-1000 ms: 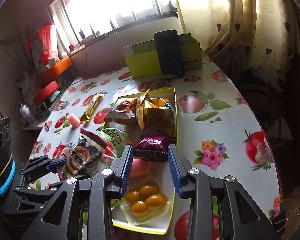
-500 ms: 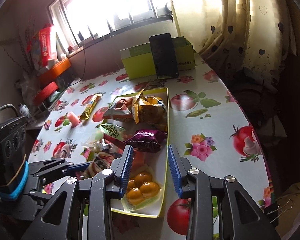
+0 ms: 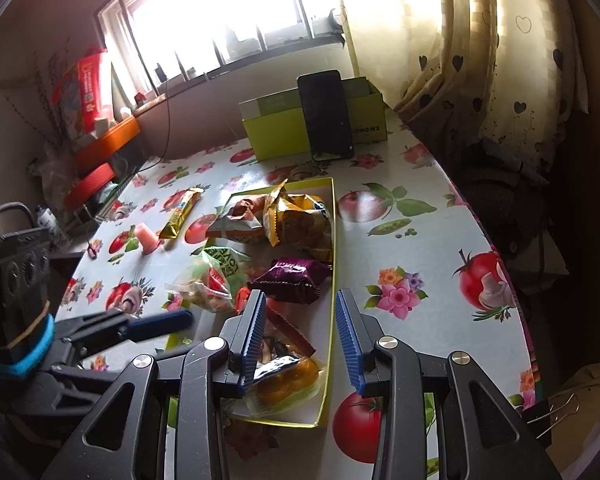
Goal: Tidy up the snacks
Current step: 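Lower the dark pack and magenta wrapper into the tray and open both tools, then withdraw both open tools from the tray toward the gold bar and pink cup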
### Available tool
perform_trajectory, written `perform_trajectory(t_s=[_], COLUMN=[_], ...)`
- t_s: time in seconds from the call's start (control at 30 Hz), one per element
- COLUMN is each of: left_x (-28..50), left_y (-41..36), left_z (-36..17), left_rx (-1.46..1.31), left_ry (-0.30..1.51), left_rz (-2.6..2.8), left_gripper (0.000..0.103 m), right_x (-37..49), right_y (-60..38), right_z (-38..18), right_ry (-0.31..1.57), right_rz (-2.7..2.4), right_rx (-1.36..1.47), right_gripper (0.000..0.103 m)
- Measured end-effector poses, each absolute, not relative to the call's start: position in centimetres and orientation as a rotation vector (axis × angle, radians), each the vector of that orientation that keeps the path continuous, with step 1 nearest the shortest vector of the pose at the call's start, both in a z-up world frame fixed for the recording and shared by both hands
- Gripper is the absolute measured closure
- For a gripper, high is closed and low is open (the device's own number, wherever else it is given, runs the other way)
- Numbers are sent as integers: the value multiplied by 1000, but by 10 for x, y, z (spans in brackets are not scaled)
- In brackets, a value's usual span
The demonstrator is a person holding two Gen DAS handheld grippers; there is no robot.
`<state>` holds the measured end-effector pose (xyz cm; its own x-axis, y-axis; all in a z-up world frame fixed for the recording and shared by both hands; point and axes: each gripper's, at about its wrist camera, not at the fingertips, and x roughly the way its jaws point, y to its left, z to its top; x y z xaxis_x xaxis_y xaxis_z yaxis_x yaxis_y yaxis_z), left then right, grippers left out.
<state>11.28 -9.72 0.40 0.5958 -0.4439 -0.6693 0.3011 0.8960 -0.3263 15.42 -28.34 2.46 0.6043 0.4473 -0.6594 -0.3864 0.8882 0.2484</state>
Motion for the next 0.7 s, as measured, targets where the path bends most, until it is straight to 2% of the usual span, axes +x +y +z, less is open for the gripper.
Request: perform_trajectory(t_s=[0.7], left_x=[87], left_y=[-52], left_z=[10], left_rx=[-197], left_ry=[784], left_rz=[-303], left_gripper=[52], right_x=[125], right_y=[-235], right_z=[37], right_ry=[780], right_rz=[575], right_rx=[13], right_gripper=[69])
